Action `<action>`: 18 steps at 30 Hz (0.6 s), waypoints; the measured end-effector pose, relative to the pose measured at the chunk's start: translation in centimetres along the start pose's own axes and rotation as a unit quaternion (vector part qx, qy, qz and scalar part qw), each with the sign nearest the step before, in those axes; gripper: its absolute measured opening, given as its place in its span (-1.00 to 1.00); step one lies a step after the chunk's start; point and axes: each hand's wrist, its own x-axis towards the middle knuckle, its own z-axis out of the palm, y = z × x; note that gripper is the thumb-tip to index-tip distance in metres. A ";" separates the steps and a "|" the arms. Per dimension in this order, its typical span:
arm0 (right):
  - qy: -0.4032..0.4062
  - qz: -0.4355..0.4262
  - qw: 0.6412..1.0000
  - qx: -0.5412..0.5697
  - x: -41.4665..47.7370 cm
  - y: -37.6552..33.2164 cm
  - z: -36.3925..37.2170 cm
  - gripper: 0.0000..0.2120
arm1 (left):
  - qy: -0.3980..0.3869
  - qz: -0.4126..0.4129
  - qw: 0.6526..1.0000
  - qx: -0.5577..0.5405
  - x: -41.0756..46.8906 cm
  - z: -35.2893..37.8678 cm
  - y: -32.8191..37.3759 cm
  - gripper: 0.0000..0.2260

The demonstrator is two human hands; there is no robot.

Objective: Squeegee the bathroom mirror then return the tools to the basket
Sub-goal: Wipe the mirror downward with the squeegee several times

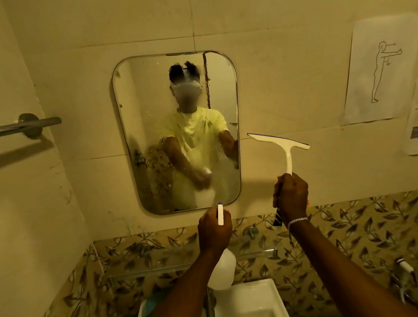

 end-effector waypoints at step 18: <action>-0.214 -0.128 0.966 0.071 -2.0 -14.7 19.3 -0.64 | 0.094 0.023 0.995 -0.030 2.0 -11.7 -4.7 -0.83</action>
